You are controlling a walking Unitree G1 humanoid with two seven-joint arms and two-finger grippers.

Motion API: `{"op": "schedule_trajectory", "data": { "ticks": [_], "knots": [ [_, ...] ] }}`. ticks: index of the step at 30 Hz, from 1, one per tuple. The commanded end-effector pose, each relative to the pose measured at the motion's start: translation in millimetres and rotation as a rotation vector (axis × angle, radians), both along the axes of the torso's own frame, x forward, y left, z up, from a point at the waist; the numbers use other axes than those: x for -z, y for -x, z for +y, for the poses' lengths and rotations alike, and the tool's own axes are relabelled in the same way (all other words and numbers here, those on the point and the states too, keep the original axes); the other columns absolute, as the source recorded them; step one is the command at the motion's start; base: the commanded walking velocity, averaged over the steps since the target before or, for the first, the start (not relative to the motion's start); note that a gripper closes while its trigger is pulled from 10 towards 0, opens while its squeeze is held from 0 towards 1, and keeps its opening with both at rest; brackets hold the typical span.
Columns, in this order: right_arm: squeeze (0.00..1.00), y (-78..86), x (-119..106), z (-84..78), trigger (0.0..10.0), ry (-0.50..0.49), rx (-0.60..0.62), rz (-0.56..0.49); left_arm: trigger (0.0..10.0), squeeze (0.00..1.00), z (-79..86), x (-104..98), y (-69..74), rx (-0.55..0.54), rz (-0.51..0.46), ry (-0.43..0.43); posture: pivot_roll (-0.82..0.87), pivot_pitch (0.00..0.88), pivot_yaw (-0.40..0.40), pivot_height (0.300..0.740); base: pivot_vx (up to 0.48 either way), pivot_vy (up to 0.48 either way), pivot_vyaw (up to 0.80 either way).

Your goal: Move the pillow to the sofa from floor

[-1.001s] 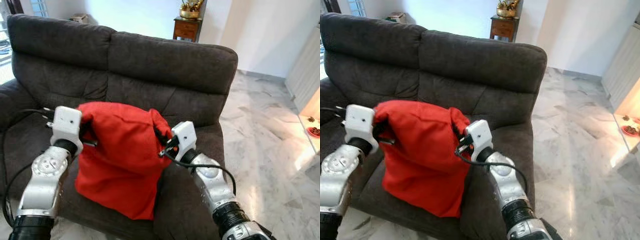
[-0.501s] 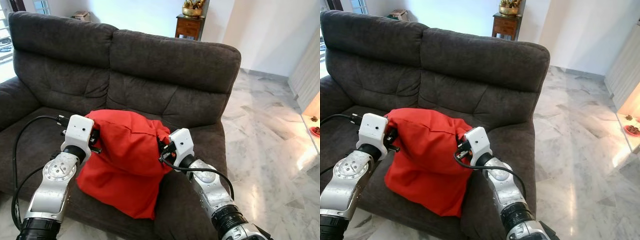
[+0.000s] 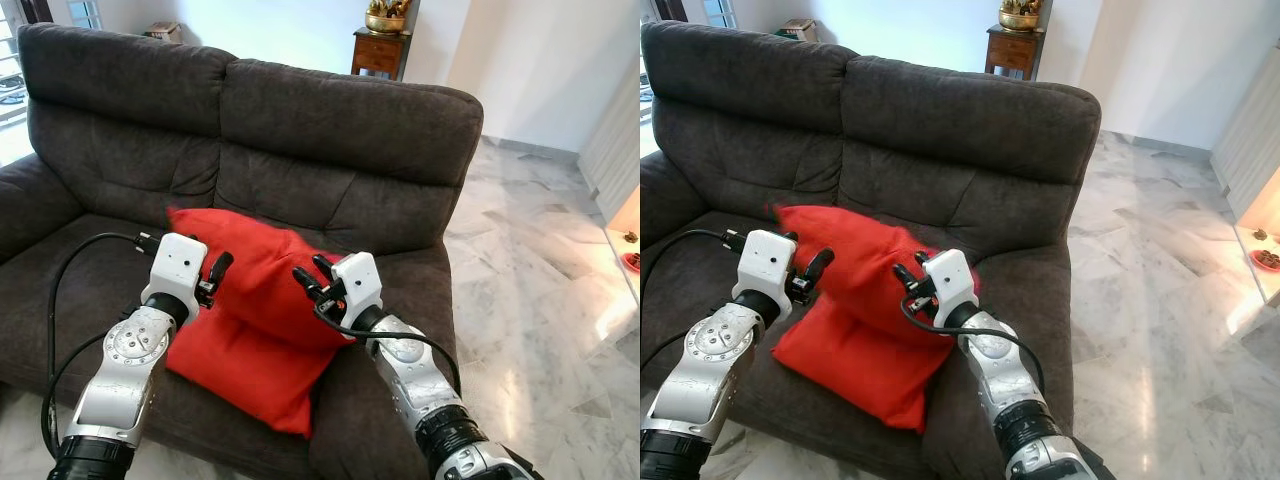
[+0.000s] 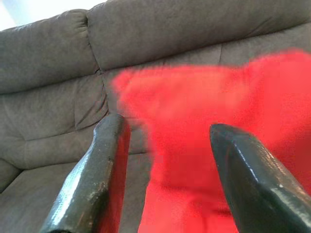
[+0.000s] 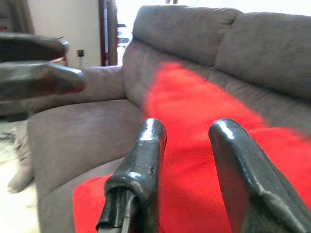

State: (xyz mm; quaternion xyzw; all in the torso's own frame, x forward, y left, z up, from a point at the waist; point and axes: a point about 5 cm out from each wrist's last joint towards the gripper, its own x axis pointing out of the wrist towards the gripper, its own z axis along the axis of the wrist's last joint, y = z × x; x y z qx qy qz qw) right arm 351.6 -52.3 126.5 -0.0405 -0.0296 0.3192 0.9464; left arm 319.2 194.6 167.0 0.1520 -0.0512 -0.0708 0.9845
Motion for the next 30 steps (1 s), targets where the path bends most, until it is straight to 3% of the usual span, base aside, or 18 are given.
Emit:
{"op": "schedule_trajectory", "data": {
  "ticks": [1,2,3,5,8,9,10,11,12,15,16,19,22,25,27,30],
  "knots": [
    [0.0,-10.2,-1.3,-28.5,10.0,-0.023,0.16,0.009,10.0,0.0,0.5,10.0,-0.5,0.0,0.026,0.003,0.12,0.005,-0.048,0.74,0.0,0.0,0.0],
    [0.0,-12.1,2.0,-42.5,10.0,-0.043,0.233,0.031,10.0,0.0,2.8,17.0,-0.7,-0.01,0.047,0.012,0.12,0.0,-0.046,0.74,0.0,0.0,0.0],
    [0.0,-12.1,2.0,-42.5,10.0,-0.043,0.233,0.031,10.0,0.0,2.8,17.0,-0.7,-0.01,0.047,0.012,0.12,0.0,-0.046,0.74,0.0,0.0,0.0],
    [0.0,-13.2,8.7,-62.5,10.0,-0.067,0.332,0.067,10.0,0.0,7.2,28.4,-0.5,-0.028,0.083,0.028,0.11,0.0,-0.044,0.74,0.0,0.0,0.0],
    [0.0,-6.9,30.6,-106.3,10.0,-0.094,0.533,0.163,10.0,0.0,20.0,60.8,1.8,-0.084,0.195,0.067,0.1,0.0,-0.036,0.74,0.0,0.0,0.0],
    [0.0,-6.9,30.6,-106.3,10.0,-0.094,0.533,0.163,10.0,0.0,20.0,60.8,1.8,-0.084,0.195,0.067,0.1,0.0,-0.036,0.74,0.0,0.0,0.0],
    [0.0,8.3,56.1,-142.4,10.0,-0.102,0.689,0.266,10.0,0.0,30.7,95.4,9.6,-0.136,0.324,0.071,0.09,0.0,-0.029,0.74,0.0,0.0,0.0],
    [0.0,17.4,68.0,-157.0,10.0,-0.111,0.755,0.315,10.0,0.0,35.0,111.2,15.4,-0.161,0.386,0.078,0.07,0.0,-0.02,0.74,0.0,0.0,0.0],
    [0.0,17.4,68.0,-157.0,10.0,-0.111,0.755,0.315,10.0,0.0,35.0,111.2,15.4,-0.161,0.386,0.078,0.07,0.0,-0.02,0.74,0.0,0.0,0.0],
    [0.0,48.6,102.9,-186.1,10.0,-0.126,0.905,0.465,10.0,0.0,40.7,149.3,35.0,-0.214,0.551,0.08,0.05,0.0,-0.009,0.74,0.0,0.0,0.0],
    [0.0,48.6,102.9,-186.1,10.0,-0.126,0.905,0.465,10.0,0.0,40.7,149.3,35.0,-0.214,0.551,0.08,0.05,0.0,-0.009,0.74,0.0,0.0,0.0],
    [0.0,83.2,135.1,-200.6,10.0,-0.08,0.995,0.612,10.0,0.0,41.1,176.0,54.6,-0.244,0.677,0.053,0.03,0.0,0.009,0.74,0.0,0.0,0.0],
    [0.0,112.4,159.3,-204.0,10.0,-0.085,1.067,0.739,10.0,0.0,40.2,193.9,70.0,-0.278,0.762,0.079,0.01,0.0,0.016,0.74,0.0,0.0,0.0],
    [0.0,127.0,170.9,-202.4,10.0,-0.105,1.11,0.81,10.0,0.0,37.4,206.5,82.4,-0.279,0.826,0.063,0.0,0.0,0.025,0.74,0.0,0.0,0.0],
    [0.0,153.0,190.9,-192.8,10.0,-0.055,1.132,0.938,10.0,0.0,28.9,231.3,113.8,-0.248,0.965,-0.007,-0.03,0.0,0.036,0.74,0.0,0.0,0.0],
    [0.0,168.9,201.0,-187.6,10.0,-0.015,1.131,1.004,10.0,0.0,25.0,240.6,128.1,-0.265,1.013,-0.007,-0.02,0.0,0.031,0.74,0.0,0.0,0.0]
  ]
}}
